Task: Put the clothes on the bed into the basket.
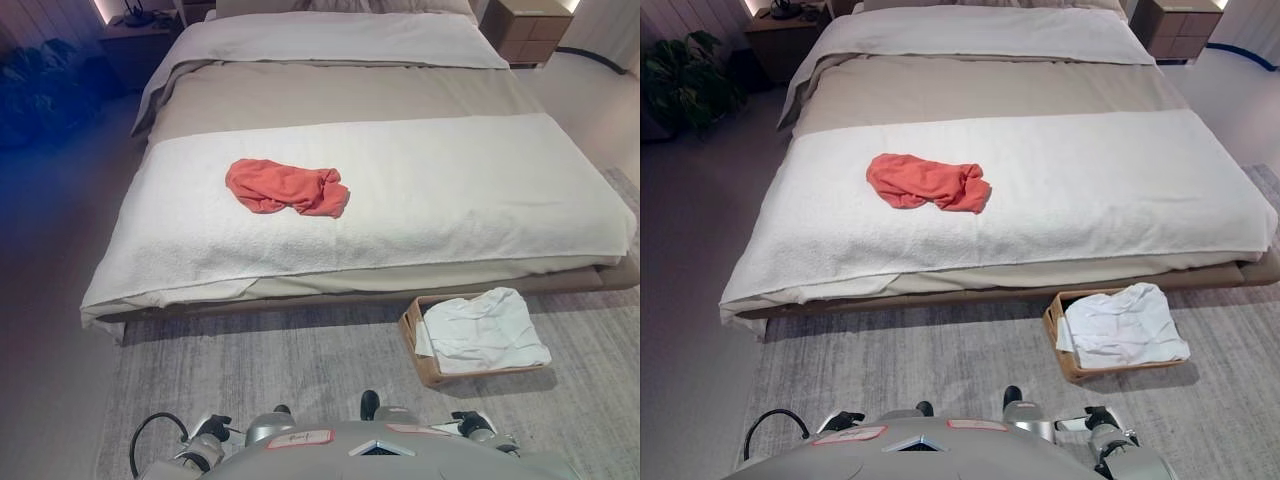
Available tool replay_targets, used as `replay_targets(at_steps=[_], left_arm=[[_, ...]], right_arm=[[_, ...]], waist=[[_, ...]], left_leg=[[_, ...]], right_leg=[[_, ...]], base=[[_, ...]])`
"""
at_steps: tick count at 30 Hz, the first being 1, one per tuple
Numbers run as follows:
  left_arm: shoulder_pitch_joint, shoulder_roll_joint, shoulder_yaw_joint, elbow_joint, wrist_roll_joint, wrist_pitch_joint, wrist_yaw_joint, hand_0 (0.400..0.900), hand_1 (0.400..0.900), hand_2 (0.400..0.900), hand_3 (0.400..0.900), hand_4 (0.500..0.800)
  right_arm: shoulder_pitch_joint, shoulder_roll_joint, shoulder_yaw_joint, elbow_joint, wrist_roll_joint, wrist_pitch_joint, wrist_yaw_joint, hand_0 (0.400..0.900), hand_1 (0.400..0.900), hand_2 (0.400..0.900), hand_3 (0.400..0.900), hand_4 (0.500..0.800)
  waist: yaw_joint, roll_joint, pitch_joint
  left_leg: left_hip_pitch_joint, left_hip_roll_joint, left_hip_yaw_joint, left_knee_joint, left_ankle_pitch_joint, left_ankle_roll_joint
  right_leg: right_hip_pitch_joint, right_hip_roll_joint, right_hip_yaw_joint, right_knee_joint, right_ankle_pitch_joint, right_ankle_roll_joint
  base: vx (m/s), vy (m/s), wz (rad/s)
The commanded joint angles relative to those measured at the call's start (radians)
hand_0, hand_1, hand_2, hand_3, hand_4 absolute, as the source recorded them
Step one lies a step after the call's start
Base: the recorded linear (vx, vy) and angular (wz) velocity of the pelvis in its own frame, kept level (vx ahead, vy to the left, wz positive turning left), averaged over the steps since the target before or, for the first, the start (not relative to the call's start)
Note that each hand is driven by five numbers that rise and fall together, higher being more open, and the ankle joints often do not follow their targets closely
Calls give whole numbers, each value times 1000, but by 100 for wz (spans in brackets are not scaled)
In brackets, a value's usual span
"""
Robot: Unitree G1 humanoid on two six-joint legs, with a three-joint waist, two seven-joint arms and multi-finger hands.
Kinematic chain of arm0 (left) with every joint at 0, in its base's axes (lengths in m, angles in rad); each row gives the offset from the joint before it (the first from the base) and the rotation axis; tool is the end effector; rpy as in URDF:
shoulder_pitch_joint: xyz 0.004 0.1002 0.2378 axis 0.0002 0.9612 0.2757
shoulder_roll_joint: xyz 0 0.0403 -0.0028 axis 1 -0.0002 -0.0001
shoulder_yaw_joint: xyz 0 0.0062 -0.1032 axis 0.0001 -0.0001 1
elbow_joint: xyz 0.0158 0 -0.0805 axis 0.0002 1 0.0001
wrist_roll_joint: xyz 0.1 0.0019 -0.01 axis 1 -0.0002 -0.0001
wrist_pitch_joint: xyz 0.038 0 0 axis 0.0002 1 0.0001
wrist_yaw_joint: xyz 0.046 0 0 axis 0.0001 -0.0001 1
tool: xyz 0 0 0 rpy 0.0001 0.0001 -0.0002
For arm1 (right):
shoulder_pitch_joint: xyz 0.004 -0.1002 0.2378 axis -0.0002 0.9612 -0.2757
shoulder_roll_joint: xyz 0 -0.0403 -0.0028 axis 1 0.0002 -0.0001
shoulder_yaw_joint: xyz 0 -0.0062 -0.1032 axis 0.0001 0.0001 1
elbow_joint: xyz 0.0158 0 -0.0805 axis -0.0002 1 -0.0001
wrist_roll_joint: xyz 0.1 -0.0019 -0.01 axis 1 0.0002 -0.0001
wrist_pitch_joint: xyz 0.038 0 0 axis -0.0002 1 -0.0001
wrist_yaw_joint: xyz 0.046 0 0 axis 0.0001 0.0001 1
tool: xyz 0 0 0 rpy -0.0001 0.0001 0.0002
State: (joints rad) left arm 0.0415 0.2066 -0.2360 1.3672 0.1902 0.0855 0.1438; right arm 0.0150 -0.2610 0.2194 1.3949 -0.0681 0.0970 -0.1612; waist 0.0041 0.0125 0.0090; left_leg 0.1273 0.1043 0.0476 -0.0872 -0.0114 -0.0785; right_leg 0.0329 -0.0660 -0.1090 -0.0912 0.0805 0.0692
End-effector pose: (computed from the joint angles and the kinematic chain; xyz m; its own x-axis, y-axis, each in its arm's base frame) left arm 0.0272 0.2157 -0.1251 0.1363 0.3183 -0.9381 0.3928 0.8520 0.3461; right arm 0.0317 -0.2364 -0.1199 0.1081 -0.3924 -0.9134 -0.2688 0.8730 -0.4069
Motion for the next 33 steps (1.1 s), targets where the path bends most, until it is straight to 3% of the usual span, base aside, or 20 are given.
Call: replay_targets(at_steps=[1,31,33], left_arm=[[-53,24,-2,65,-1,1,11,900,900,900,900,800],[-52,34,11,68,-18,2,6,900,900,900,900,800],[-60,43,12,66,-23,4,6,900,900,900,900,800]], right_arm=[[-66,-8,14,49,24,-8,-21,900,900,900,900,800],[-76,-23,17,60,8,-1,-20,900,900,900,900,800],[-88,-31,22,52,5,0,-16,900,900,900,900,800]], waist=[[-18,-22,29],[-14,-26,46],[-17,-19,61]], left_leg=[[-2,-73,17,0,-29,18],[-14,-72,12,0,-27,19],[-22,-68,9,0,-23,24]], right_leg=[[72,-15,-89,4,-73,46],[65,-14,-98,5,-67,45],[27,-15,-89,68,-83,35]], base=[[0,0,0],[0,-1,0],[-54,-26,5]])
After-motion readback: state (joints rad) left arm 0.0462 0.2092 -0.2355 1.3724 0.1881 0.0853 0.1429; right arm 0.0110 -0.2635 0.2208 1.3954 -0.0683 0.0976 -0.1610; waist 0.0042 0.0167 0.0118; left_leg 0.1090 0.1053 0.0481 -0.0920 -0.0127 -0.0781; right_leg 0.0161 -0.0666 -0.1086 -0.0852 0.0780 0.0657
